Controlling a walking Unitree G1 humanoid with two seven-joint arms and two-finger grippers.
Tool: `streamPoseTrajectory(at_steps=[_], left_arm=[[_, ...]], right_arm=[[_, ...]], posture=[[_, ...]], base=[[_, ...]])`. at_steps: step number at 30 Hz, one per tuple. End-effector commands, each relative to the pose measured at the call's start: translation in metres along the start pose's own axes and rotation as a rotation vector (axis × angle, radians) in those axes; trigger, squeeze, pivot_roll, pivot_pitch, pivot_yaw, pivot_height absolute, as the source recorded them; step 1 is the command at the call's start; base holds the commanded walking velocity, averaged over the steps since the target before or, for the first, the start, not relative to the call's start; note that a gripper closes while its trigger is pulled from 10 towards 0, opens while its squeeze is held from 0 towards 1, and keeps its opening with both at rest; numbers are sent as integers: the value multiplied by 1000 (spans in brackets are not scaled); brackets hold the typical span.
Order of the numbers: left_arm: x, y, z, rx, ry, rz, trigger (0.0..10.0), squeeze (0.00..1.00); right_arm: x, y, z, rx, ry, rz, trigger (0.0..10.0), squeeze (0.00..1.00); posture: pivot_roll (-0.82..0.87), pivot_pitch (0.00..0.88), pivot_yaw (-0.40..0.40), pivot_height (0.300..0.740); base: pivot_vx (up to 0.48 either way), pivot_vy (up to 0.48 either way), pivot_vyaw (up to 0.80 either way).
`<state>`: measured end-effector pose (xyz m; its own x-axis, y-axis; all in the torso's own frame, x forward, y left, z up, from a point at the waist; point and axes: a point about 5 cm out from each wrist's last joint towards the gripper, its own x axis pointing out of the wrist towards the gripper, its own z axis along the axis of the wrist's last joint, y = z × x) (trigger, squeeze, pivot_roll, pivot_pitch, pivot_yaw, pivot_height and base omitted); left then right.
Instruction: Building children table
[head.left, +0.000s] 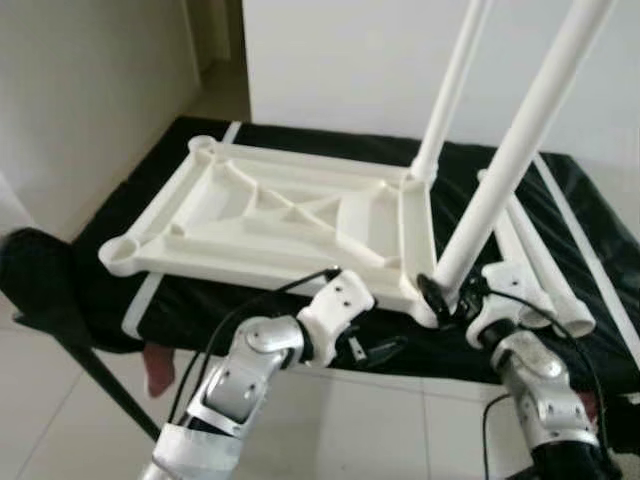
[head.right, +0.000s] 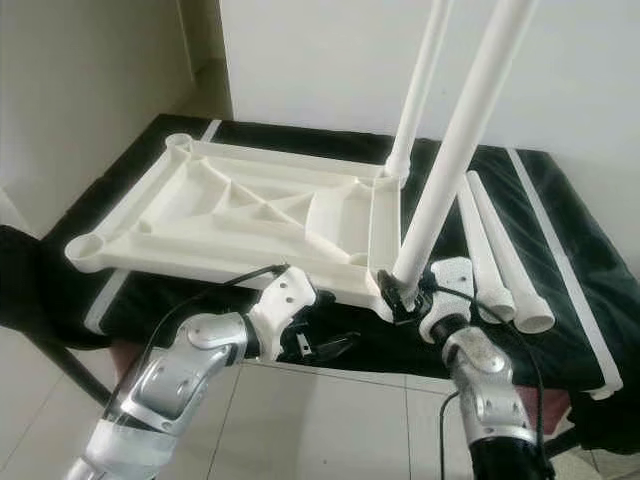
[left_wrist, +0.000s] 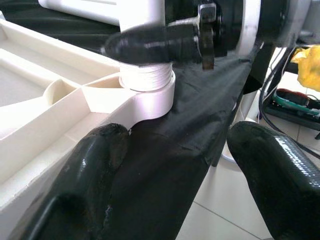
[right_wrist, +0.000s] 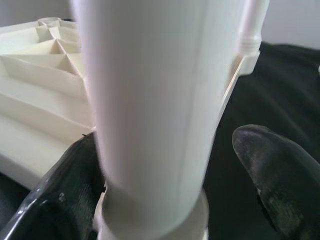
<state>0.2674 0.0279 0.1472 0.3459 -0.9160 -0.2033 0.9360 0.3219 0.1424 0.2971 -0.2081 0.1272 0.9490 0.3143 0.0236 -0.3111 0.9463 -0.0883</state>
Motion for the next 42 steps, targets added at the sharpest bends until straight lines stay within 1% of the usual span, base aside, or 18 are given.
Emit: streamPoseTrajectory(at_steps=[1,3,4,5,6,7,18,19,23,24,25,33,36,37,38,39,41,42], left_arm=[[0,5,-2,-9,14,81,10000,0],[0,5,-2,-8,13,80,10000,0],[1,5,-1,-7,12,80,10000,0],[1,5,-1,-7,12,80,10000,0],[1,5,-1,-7,11,81,10000,0],[1,5,-1,-8,10,82,10000,0],[-1,4,-1,-12,11,87,10000,0],[-1,4,-1,-12,12,87,10000,0],[-2,4,-1,-11,12,84,10000,0],[-2,4,-1,-11,13,83,10000,0],[-1,4,-1,-11,14,81,10000,0],[-2,4,-1,-13,13,80,10000,0],[-1,4,-1,-15,14,81,10000,0],[-1,4,-1,-15,14,81,10000,0],[0,4,0,-15,14,78,10000,0],[0,4,0,-15,14,78,10000,0],[1,3,0,-14,13,75,10000,0],[1,3,0,-13,13,74,10000,0]], right_arm=[[1,-2,0,-21,6,26,10000,0],[3,-2,1,-27,6,51,10000,0],[5,-2,1,-33,11,71,4863,0],[5,-2,1,-33,11,71,4863,0],[7,-2,0,-40,17,80,1529,0],[8,-2,0,-44,20,85,0,0],[5,1,-12,-16,55,106,0,0],[5,1,-13,-11,62,98,10000,0],[5,1,-16,6,73,67,10000,0],[5,0,-17,6,76,49,10000,0],[5,-2,-18,11,85,-4,10000,0],[5,0,-19,25,82,-82,10000,0],[6,2,-18,65,78,-202,10000,0],[6,2,-18,65,78,-202,10000,0],[7,0,-19,77,85,-258,10000,0],[7,0,-19,77,85,-258,10000,0],[7,1,-19,97,88,-317,10000,0],[7,1,-19,85,93,-342,10000,0]], posture=[[-4,3,-21,740],[-3,3,-21,740],[-3,3,-22,740],[-3,3,-22,740],[-1,5,-25,740],[-1,5,-25,740],[3,10,-25,740],[3,9,-24,740],[0,10,-22,740],[0,10,-22,740],[-1,10,-21,740],[0,12,-24,740],[-3,9,-22,740],[-3,9,-22,740],[-4,8,-21,740],[-4,8,-21,740],[-4,7,-21,740],[-5,4,-21,740]], base=[[0,0,0],[0,0,0],[0,0,0],[0,0,0],[0,0,0],[0,0,0],[0,0,0],[0,0,0],[0,0,0],[0,0,0],[0,0,0],[0,0,0],[0,0,0],[0,0,0],[0,0,0],[0,0,0],[0,0,0],[0,0,0]])
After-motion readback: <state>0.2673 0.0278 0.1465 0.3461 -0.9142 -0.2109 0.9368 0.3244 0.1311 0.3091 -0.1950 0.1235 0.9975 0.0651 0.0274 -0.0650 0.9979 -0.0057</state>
